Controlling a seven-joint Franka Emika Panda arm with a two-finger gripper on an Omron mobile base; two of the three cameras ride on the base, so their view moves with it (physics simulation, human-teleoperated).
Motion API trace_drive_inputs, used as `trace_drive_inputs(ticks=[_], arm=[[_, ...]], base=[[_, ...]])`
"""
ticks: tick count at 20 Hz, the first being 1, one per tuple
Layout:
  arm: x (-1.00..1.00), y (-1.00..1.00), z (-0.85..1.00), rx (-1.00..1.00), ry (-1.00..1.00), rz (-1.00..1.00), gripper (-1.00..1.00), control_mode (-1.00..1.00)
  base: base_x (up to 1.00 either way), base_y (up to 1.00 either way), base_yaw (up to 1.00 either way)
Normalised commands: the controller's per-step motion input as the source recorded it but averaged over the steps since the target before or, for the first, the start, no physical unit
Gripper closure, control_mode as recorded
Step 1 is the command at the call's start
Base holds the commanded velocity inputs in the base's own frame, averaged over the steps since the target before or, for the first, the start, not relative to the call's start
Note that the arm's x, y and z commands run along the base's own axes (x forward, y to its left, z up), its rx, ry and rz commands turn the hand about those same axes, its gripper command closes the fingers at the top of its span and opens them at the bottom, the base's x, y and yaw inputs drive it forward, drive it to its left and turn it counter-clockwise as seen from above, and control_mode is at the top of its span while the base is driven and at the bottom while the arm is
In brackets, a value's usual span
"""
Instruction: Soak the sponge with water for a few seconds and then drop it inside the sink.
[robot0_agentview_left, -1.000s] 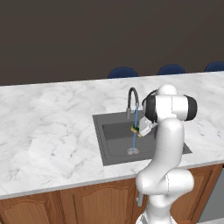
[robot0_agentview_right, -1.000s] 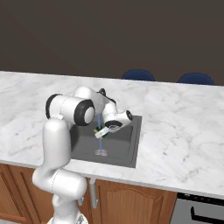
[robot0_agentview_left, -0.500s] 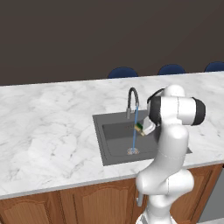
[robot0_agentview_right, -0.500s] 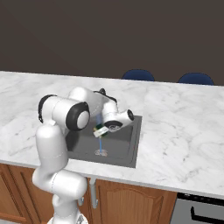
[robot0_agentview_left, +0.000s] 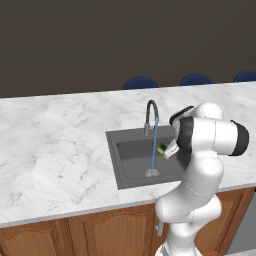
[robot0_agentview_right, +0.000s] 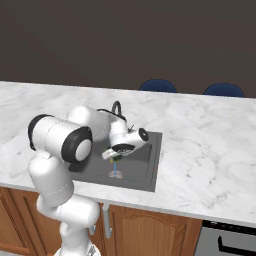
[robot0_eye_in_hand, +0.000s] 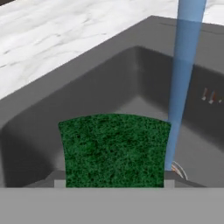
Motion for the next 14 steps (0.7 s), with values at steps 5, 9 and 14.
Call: trace_drive_inputs(ticks=[5, 9, 14], arm=[[-0.07, 0.0, 0.13, -0.13, 0.25, -0.26, 1.0, -1.0], [0.0, -0.05, 0.14, -0.11, 0.21, -0.29, 1.0, -1.0], [0.0, -0.12, 0.01, -0.05, 0.12, -0.29, 1.0, -1.0]], base=[[0.0, 0.0, 0.0], [0.0, 0.0, 0.0], [0.0, 0.0, 0.0]])
